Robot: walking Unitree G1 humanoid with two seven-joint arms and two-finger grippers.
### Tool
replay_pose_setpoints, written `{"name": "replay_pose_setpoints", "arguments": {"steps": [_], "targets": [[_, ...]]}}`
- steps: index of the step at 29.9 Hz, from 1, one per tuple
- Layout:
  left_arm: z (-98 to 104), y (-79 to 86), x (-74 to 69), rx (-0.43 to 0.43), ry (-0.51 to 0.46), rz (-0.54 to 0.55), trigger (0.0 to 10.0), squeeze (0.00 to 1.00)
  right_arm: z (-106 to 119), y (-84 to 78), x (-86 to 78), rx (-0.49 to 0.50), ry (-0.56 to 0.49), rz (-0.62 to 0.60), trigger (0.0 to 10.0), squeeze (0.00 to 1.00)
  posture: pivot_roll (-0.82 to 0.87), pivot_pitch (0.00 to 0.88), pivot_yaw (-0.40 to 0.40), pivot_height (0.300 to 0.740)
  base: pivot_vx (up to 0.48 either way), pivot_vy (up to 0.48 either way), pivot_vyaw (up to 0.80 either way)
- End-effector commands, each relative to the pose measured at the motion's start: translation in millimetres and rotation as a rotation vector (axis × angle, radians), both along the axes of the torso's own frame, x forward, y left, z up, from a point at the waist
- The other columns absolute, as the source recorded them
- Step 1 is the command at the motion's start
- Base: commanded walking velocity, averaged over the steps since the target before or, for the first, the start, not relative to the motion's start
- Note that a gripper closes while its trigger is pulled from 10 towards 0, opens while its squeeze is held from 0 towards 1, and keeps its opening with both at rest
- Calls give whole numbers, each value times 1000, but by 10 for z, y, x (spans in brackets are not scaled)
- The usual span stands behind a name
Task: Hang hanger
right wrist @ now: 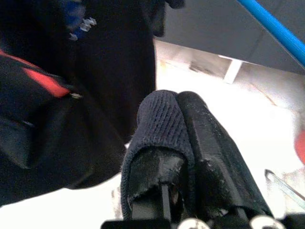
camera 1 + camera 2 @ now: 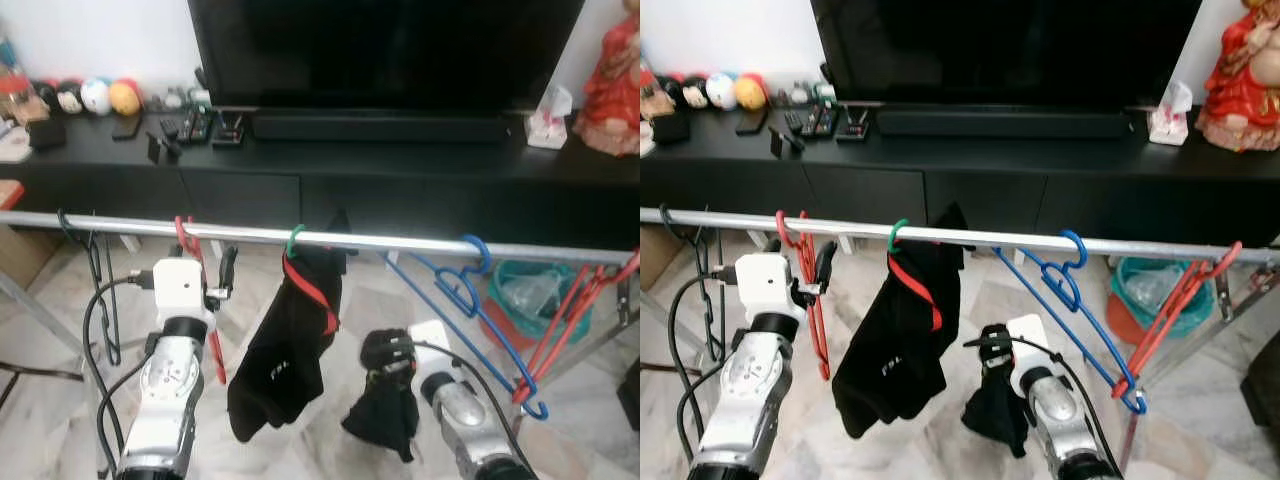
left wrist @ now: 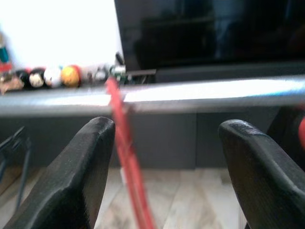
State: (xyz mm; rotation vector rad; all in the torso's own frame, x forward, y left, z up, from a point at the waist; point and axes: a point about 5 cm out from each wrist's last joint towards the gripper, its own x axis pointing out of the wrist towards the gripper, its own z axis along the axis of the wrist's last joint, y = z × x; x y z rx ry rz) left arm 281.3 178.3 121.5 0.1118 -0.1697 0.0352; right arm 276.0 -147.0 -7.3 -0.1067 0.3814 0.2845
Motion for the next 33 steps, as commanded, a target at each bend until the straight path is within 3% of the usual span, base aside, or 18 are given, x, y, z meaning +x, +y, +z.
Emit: {"name": "replay_pose_setpoints", "arguments": {"steps": [1, 4, 5, 6, 7, 9, 12, 21, 22, 23, 24, 25, 33], "targets": [[-8, 24, -29, -7, 29, -2, 10000, 0, 36, 53, 27, 10, -22, 17, 10000, 0, -34, 10, 12, 740, 0, 0, 0], [-37, 41, -34, -42, 91, -1, 10000, 0, 37, 57, 29, 11, -22, 18, 10000, 0, -31, 12, 12, 740, 0, 0, 0], [-43, 30, -23, -48, 119, -9, 10000, 655, 33, 63, 25, 11, -20, 21, 10000, 0, -31, 13, 12, 740, 0, 0, 0], [-47, 21, -16, -50, 135, -15, 10000, 655, 30, 66, 23, 10, -19, 23, 10000, 0, -31, 13, 12, 740, 0, 0, 0], [-48, 9, -2, -71, 149, -23, 10000, 1000, 29, 69, 22, 11, -18, 23, 10000, 0, -29, 17, 12, 740, 0, 0, 0], [-105, -51, 51, -111, 235, -69, 10000, 1000, 27, 77, 20, 12, -17, 26, 10000, 0, -27, 18, 12, 740, 0, 0, 0], [-99, -138, 120, -157, 242, -128, 10000, 1000, 27, 85, 20, 14, -16, 30, 10000, 0, -27, 20, 14, 740, 0, 0, 0], [-68, -124, 459, -95, 281, -70, 10000, 1000, 39, 103, 26, 16, -23, 38, 10000, 0, -33, 44, 16, 740, 0, 0, 0], [-58, -125, 478, -92, 282, -73, 10000, 933, 41, 103, 28, 17, -24, 38, 10000, 0, -30, 52, 15, 740, 0, 0, 0], [-70, -105, 547, -45, 304, -52, 10000, 0, 46, 103, 30, 18, -26, 37, 10000, 0, -27, 59, 14, 740, 0, 0, 0], [-74, -91, 571, -35, 325, -35, 10000, 0, 47, 103, 31, 18, -26, 38, 10000, 0, -25, 64, 12, 740, 0, 0, 0], [-63, -66, 642, -78, 344, 1, 10000, 0, 46, 105, 29, 19, -26, 39, 10000, 0, -23, 72, 11, 740, 0, 0, 0], [-11, -3, 834, -77, 377, 40, 10000, 0, 52, 127, 28, 23, -28, 53, 10000, 0, -30, 87, 10, 740, 0, 0, 0]]}}
